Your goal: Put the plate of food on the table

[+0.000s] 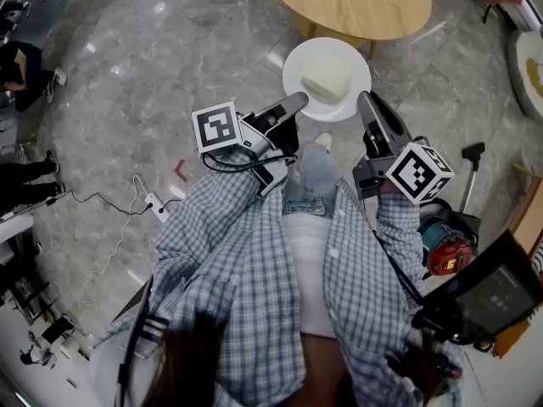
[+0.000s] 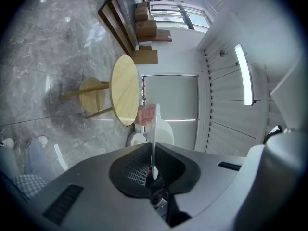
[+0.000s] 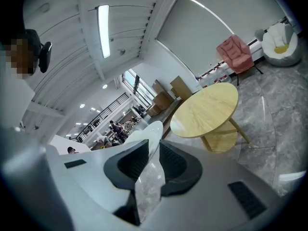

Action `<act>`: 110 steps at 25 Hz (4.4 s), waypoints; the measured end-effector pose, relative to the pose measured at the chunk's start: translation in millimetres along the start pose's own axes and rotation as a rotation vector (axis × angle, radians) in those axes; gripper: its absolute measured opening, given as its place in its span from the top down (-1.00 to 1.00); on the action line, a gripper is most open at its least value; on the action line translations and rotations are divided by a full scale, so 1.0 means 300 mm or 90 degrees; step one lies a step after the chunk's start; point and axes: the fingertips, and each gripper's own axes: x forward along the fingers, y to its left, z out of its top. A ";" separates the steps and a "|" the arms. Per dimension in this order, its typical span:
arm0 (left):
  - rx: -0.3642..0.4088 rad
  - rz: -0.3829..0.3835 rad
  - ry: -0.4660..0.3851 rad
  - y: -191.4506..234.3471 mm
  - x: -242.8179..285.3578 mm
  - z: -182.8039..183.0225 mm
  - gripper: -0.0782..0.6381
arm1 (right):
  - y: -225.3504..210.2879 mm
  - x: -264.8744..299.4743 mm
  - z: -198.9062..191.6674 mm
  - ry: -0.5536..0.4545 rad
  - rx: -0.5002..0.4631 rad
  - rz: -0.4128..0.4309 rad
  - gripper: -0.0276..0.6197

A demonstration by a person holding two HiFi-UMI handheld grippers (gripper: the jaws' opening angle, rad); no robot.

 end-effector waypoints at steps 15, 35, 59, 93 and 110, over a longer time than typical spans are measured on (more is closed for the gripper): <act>0.002 0.001 -0.033 -0.049 0.249 0.056 0.73 | -0.145 0.057 0.225 0.012 -0.004 0.030 0.69; 0.003 -0.002 -0.071 -0.035 0.377 0.083 0.73 | -0.244 0.100 0.322 0.024 -0.011 0.059 0.69; 0.006 0.013 -0.052 0.006 0.433 0.116 0.73 | -0.316 0.135 0.323 0.017 0.012 0.045 0.69; 0.013 0.015 0.024 -0.082 0.869 0.561 0.73 | -0.490 0.495 0.752 -0.032 0.027 -0.022 0.69; -0.005 0.044 0.051 0.014 1.033 0.728 0.73 | -0.647 0.679 0.814 -0.004 0.046 -0.050 0.69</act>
